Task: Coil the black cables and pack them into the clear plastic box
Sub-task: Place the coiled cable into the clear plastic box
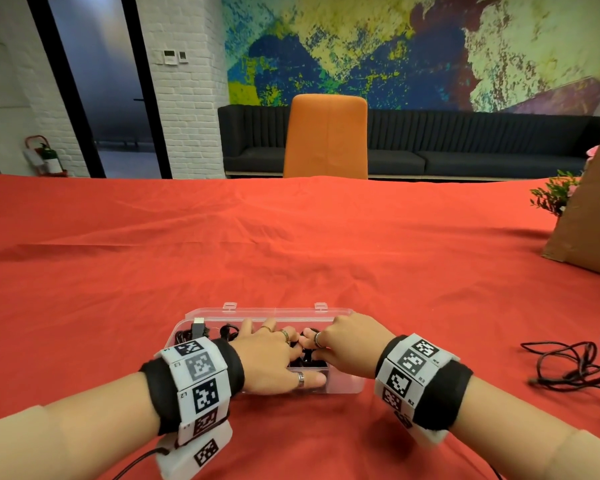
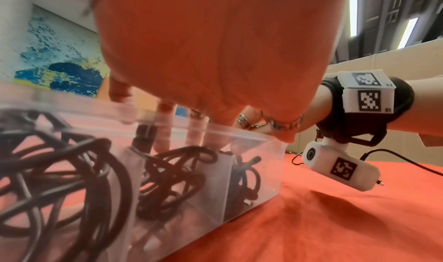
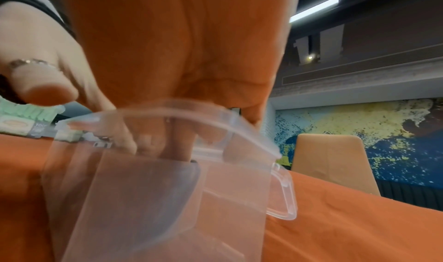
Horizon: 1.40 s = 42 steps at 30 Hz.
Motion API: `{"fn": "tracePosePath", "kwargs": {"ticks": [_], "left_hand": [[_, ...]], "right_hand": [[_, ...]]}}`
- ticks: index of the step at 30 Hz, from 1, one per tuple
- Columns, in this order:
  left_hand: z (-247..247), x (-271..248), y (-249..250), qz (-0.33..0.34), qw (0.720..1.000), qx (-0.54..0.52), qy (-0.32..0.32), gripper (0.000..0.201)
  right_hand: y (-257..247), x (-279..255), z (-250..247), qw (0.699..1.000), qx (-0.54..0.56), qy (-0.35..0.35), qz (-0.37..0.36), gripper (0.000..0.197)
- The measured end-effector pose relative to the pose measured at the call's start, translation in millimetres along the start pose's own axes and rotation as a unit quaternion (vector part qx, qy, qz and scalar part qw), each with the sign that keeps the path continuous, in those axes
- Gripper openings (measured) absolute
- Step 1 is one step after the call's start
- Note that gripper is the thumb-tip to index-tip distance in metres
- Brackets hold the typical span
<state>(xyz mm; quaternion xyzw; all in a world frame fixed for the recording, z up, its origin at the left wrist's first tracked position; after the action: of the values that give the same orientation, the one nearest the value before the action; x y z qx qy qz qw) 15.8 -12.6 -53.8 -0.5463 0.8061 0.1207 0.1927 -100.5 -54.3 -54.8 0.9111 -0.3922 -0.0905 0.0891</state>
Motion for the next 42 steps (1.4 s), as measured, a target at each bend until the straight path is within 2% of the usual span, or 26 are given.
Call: {"fn": "tracePosePath", "kwargs": {"ticks": [3, 6, 9, 15, 19, 23, 25, 29, 32, 39, 42], "left_hand": [[0, -1, 0, -0.006, 1.000, 0.015, -0.008, 0.074], [-2, -4, 0, -0.008, 1.000, 0.014, -0.015, 0.071], [-2, -5, -3, 0.002, 1.000, 0.028, 0.000, 0.064], [-6, -4, 1, 0.030, 0.996, 0.044, 0.076, 0.059], [2, -3, 1, 0.050, 0.995, 0.070, 0.048, 0.050], [6, -4, 1, 0.053, 0.994, 0.085, 0.037, 0.050], [5, -3, 2, 0.053, 0.994, 0.092, 0.035, 0.050], [5, -3, 2, 0.052, 0.995, 0.086, 0.021, 0.050], [4, -4, 1, 0.057, 0.996, 0.074, 0.013, 0.051], [7, -4, -3, 0.065, 0.996, 0.059, 0.024, 0.051], [8, -2, -3, 0.068, 0.994, 0.079, 0.041, 0.052]], "right_hand": [[5, -2, 5, 0.996, 0.088, -0.003, 0.025, 0.035], [14, -8, 5, 0.959, 0.277, 0.033, 0.055, 0.030], [21, -14, 0, 0.930, 0.349, 0.085, 0.085, 0.035], [11, -18, 6, 0.937, 0.325, 0.071, 0.103, 0.039], [13, -9, 11, 0.945, 0.299, 0.051, 0.125, 0.039], [9, -7, 12, 0.978, 0.192, -0.012, 0.082, 0.038], [10, -7, 13, 0.981, 0.178, -0.018, 0.069, 0.038], [14, -7, 6, 0.959, 0.272, 0.025, 0.068, 0.031], [19, -4, -3, 0.937, 0.340, 0.029, 0.080, 0.028], [13, 12, -13, 0.930, 0.356, -0.014, 0.088, 0.027], [12, 18, -17, 0.931, 0.351, -0.038, 0.095, 0.037]]}}
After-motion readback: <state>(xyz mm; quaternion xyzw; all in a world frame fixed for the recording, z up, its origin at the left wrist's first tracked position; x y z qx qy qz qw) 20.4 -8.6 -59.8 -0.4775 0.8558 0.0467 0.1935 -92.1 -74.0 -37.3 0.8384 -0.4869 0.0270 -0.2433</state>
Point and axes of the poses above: each hand's wrist, its own x-axis towards the middle knuckle, its own z-axis out of the palm, y = z × x, the point moved 4 cm from there along x, towards the middle knuckle, and after that the axes turned 3 degrees about z, right-handed, at the moved point
